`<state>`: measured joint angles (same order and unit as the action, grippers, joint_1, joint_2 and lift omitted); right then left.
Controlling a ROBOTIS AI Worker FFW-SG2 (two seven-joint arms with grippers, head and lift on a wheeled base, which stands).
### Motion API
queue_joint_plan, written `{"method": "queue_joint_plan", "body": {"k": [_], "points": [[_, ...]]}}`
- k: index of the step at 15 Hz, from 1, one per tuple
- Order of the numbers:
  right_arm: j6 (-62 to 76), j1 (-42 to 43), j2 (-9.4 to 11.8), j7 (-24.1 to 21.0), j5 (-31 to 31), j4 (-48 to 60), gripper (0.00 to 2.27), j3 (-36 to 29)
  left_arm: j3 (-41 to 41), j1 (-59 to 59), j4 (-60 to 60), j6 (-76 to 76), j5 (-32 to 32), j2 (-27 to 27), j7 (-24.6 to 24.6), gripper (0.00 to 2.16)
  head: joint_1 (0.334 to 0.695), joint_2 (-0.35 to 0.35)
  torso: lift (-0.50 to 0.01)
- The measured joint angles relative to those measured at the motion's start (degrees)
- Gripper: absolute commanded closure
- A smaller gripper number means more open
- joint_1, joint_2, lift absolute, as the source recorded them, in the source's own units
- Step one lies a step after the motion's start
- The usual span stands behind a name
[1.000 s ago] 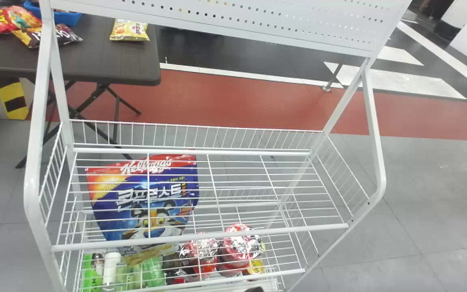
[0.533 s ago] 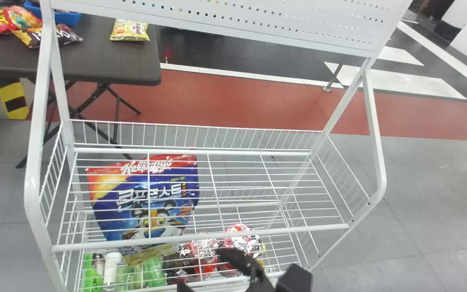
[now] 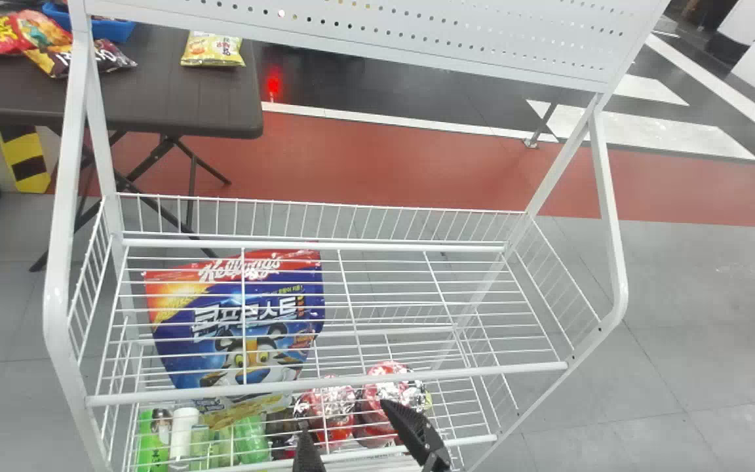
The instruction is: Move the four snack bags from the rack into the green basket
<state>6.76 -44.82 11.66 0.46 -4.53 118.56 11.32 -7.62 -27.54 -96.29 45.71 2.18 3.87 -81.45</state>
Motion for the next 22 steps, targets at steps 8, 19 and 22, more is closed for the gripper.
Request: {"method": "queue_joint_plan", "body": {"k": [8, 19, 22], "points": [[-5.2, -4.1, -1.0, 2.4, -0.7, 6.5, 0.05, -4.4, 0.9, -1.2, -2.9, 7.1, 0.3, -0.1, 2.4, 2.00, 0.695, -0.350, 0.000], [-3.7, -4.6, -1.0, 3.1, -0.7, 6.7, 0.06, -4.8, 1.3, -1.4, -2.7, 6.5, 0.0, -0.1, 2.4, 2.00, 0.695, -0.350, 0.000], [-3.6, -4.7, -0.8, 3.1, -0.7, 7.0, 0.06, -5.0, 1.3, -1.4, -2.7, 6.3, 0.0, -0.1, 2.4, 2.00, 0.695, -0.350, 0.000]]}}
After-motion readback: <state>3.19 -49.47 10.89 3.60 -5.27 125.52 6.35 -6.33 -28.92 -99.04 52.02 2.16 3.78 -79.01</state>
